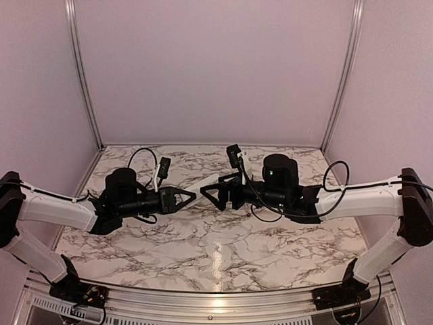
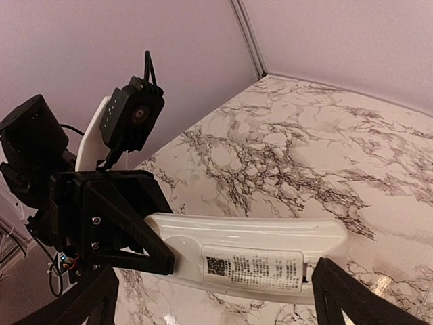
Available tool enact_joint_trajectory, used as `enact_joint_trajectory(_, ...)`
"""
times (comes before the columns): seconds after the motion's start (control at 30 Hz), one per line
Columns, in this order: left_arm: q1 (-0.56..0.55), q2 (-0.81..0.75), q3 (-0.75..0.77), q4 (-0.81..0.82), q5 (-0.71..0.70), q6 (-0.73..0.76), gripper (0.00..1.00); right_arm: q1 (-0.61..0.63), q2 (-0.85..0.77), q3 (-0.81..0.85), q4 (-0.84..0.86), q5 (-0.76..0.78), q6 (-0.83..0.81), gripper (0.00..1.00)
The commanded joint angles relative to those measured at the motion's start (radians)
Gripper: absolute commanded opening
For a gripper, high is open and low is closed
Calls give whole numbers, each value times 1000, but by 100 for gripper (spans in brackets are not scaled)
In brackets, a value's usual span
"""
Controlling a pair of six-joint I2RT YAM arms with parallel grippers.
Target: Unload the batteries from the remote control
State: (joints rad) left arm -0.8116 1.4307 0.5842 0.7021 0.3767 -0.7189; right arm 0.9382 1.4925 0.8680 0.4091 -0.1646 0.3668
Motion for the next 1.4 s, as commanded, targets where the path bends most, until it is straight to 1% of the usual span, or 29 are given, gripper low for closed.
enact_joint_trajectory(0.0, -9, -35, -8, 96, 52, 11, 0, 7, 42, 33, 0, -4, 0, 99)
enact_joint_trajectory(0.17, -8, -45, -14, 101, 54, 13, 0, 7, 56, 25, 23, -43, 25, 98)
enact_joint_trajectory(0.43, -9, -62, -23, 114, 66, 21, 0, 0, 65, 2, 100, -174, 80, 98)
enact_joint_trajectory(0.9, -9, -80, -33, 125, 74, 31, 0, -31, 56, -34, 143, -243, 116, 98)
enact_joint_trajectory(1.17, -9, -81, -37, 139, 90, 35, 0, -59, 47, -66, 209, -328, 149, 98)
enact_joint_trajectory(1.37, -9, -90, -43, 145, 93, 35, 0, -63, 46, -72, 229, -355, 160, 98)
